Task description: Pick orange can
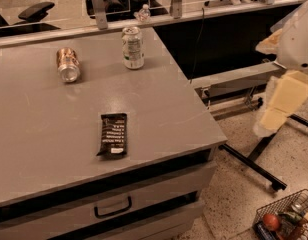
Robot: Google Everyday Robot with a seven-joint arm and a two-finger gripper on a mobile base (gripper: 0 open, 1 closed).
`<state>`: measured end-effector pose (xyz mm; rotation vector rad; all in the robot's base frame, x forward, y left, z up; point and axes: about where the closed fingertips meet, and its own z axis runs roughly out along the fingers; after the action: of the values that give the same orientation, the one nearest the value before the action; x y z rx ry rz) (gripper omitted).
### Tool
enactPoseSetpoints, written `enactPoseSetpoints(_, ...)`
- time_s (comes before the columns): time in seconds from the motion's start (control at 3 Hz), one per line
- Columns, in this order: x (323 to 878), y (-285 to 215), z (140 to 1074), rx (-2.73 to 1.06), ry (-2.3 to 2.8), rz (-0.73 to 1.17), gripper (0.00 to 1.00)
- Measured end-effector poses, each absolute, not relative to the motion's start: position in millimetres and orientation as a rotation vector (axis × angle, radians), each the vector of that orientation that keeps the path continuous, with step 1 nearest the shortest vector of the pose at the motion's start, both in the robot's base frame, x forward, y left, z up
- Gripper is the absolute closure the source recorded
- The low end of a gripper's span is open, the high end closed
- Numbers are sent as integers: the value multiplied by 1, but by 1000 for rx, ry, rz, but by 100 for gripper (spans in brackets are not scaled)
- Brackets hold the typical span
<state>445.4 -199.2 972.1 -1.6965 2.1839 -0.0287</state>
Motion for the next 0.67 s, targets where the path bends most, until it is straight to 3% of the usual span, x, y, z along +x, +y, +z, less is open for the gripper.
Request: enactPoseSetpoints(0.67, 485, -114, 935, -1423, 2055, 307, 0)
